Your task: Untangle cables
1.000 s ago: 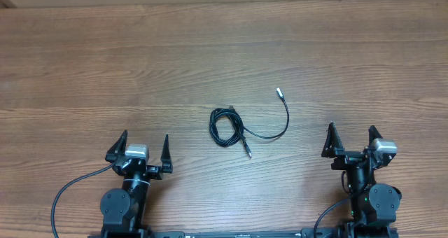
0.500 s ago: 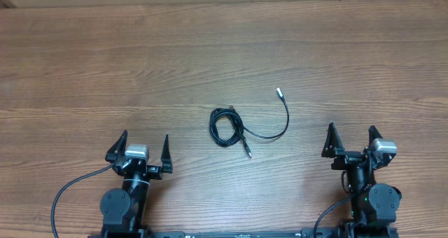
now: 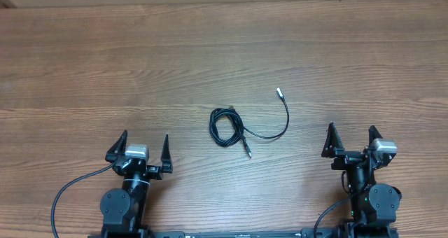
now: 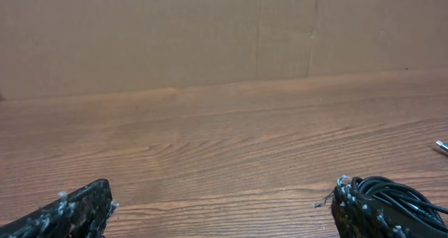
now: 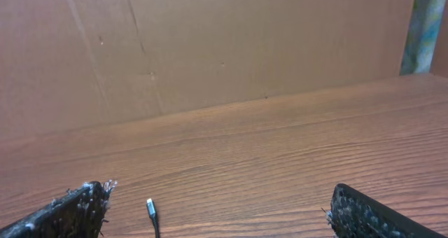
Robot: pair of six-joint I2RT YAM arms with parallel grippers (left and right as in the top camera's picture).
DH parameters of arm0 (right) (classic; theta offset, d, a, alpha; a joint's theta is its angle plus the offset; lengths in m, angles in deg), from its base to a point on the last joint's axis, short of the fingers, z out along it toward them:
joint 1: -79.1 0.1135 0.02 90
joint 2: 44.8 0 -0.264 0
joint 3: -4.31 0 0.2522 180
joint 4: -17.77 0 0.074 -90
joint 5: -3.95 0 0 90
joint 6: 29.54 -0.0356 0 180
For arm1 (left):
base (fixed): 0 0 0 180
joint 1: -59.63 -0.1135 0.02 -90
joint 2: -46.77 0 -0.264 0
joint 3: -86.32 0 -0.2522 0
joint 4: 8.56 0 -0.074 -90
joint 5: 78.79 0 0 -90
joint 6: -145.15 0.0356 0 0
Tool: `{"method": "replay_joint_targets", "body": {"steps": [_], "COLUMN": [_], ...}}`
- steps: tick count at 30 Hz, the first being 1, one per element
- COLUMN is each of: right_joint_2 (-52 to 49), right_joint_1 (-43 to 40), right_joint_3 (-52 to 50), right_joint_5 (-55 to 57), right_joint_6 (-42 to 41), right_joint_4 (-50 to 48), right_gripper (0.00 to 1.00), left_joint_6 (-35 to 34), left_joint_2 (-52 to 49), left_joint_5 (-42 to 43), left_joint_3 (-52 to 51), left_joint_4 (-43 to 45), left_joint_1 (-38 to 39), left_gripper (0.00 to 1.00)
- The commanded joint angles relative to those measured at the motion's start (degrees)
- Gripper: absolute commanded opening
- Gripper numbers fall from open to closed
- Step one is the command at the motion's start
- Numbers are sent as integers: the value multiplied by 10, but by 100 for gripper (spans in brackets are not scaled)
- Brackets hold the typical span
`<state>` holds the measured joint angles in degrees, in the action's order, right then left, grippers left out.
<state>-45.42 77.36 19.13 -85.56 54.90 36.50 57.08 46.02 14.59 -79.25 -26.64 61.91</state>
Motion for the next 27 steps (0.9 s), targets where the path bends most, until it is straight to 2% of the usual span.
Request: {"method": "replay_joint_targets", "body": {"steps": [1,10,15,21,24,27], "right_joint_2": [4,4,4,4,5,5], "right_joint_1": [3,3,3,3,3,3], "right_joint_3": [-6,-6,-6,-6,-6,-6], "right_joint_5": [9,9,9,9,9,9], "right_joint_6": [-2,-2,-2,-2,-2,-2], "right_joint_4": [-3,-3,-3,-3,-3,-3], "right_gripper": [100,100,100,100,100,100], "left_joint_6": [11,11,70,71,66,64], "left_joint_2": [0,0,0,0,0,0], "left_joint_5": [-6,-6,-61,-74,-18,89], "left_joint_3": [-4,-4,-4,-4,-4,-3], "left_joint_4": [0,0,9,3,3,9], "left_joint_1": [4,4,4,3,3,4], "left_gripper": [100,99,100,100,99,100]}}
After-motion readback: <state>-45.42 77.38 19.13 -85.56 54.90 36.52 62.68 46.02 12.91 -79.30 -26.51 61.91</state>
